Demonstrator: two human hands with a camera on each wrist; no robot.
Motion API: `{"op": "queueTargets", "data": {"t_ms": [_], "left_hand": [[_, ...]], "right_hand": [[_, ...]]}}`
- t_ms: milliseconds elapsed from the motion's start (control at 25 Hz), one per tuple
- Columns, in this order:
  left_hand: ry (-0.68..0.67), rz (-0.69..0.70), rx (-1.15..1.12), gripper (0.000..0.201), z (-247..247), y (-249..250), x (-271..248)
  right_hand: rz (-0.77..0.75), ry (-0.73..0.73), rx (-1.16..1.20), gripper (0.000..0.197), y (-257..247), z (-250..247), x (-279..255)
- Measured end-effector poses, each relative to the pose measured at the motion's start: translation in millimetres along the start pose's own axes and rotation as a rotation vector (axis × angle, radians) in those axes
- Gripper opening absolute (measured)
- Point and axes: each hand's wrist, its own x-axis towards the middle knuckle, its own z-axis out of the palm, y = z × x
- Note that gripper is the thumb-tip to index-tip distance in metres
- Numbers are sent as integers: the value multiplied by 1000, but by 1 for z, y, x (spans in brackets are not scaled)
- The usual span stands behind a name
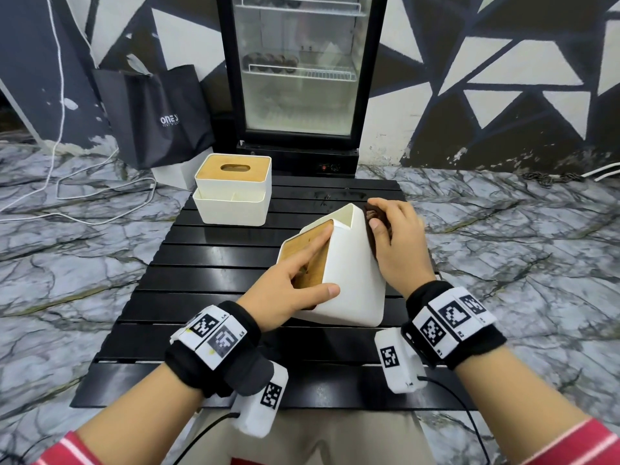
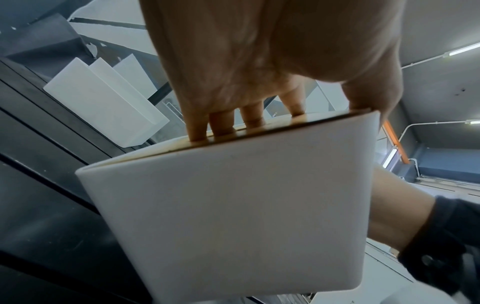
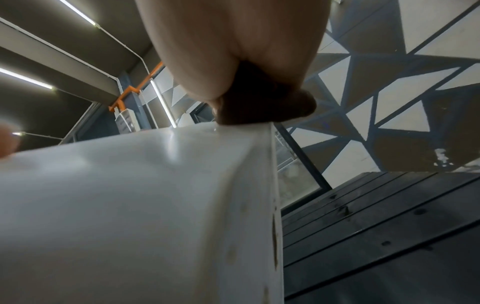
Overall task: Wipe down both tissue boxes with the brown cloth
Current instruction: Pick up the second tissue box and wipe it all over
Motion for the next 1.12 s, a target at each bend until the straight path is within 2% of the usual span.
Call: {"op": "queueTargets", "data": {"t_ms": [320, 480, 640, 960, 1120], "left_hand": [[21, -26, -87, 75, -7, -3, 0], [10, -26, -90, 76, -6, -5, 1], [-3, -11, -82, 79, -6, -5, 1], [11, -18, -56, 77, -10, -5, 1], [-7, -23, 3, 77, -11, -7, 2]], "right_hand": [[-128, 55, -1, 36, -17, 20, -32], [-120, 32, 42, 35, -22, 20, -51], [-181, 8, 44, 35, -27, 21, -70], [-175, -11, 68, 32, -31, 20, -58], [-237, -33, 65, 33, -32, 19, -69]]}}
